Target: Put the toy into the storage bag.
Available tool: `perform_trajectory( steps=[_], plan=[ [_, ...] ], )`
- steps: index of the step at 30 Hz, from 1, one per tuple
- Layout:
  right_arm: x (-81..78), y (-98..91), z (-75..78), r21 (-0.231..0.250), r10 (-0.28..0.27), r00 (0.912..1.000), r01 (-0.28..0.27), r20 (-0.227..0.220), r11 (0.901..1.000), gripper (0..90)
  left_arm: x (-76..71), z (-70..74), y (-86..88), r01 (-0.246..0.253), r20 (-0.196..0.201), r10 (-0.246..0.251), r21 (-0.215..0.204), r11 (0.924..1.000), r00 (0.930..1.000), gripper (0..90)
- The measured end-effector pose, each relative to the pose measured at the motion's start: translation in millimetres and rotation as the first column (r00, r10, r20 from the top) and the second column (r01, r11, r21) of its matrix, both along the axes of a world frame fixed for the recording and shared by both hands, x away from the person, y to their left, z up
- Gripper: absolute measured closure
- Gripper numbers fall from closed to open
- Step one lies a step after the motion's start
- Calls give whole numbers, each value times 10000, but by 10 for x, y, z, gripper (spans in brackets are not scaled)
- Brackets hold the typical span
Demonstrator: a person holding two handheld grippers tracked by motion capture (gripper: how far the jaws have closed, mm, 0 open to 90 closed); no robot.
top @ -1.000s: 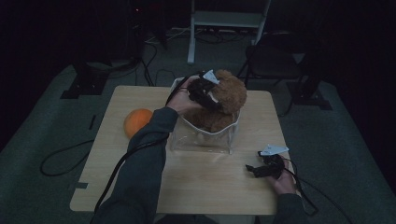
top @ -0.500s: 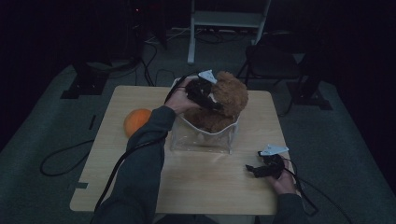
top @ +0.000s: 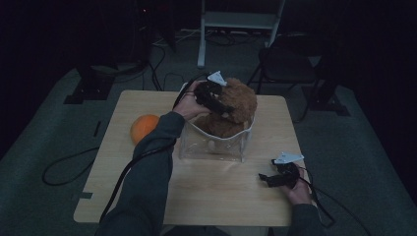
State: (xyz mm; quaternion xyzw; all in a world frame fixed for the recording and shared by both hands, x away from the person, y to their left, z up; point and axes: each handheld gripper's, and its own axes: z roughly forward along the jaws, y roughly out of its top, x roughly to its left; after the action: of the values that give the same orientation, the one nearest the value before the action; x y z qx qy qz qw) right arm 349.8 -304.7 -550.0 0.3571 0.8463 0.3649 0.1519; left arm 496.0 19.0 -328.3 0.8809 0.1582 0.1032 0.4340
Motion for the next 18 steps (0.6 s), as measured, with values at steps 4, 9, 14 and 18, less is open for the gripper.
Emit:
perform_trajectory(
  steps=[4,9,14,18],
  plan=[
    [0,0,0,4,0,10000,0,-3,10000,116,-29,2,-82,118,143,-126,512,9986,9998,250],
    [-1,0,1,7,-6,10000,6,-12,10000,117,-49,-84,-179,592,-54,-590,1158,9915,9982,317],
    [0,0,0,3,-1,10000,1,-3,10000,117,-86,-80,-195,1212,-314,-1178,1478,9816,9925,394],
    [-1,0,0,3,-2,10000,2,-3,10000,116,-118,-107,-221,1328,-317,-1293,1735,9758,9911,417]
  ],
)
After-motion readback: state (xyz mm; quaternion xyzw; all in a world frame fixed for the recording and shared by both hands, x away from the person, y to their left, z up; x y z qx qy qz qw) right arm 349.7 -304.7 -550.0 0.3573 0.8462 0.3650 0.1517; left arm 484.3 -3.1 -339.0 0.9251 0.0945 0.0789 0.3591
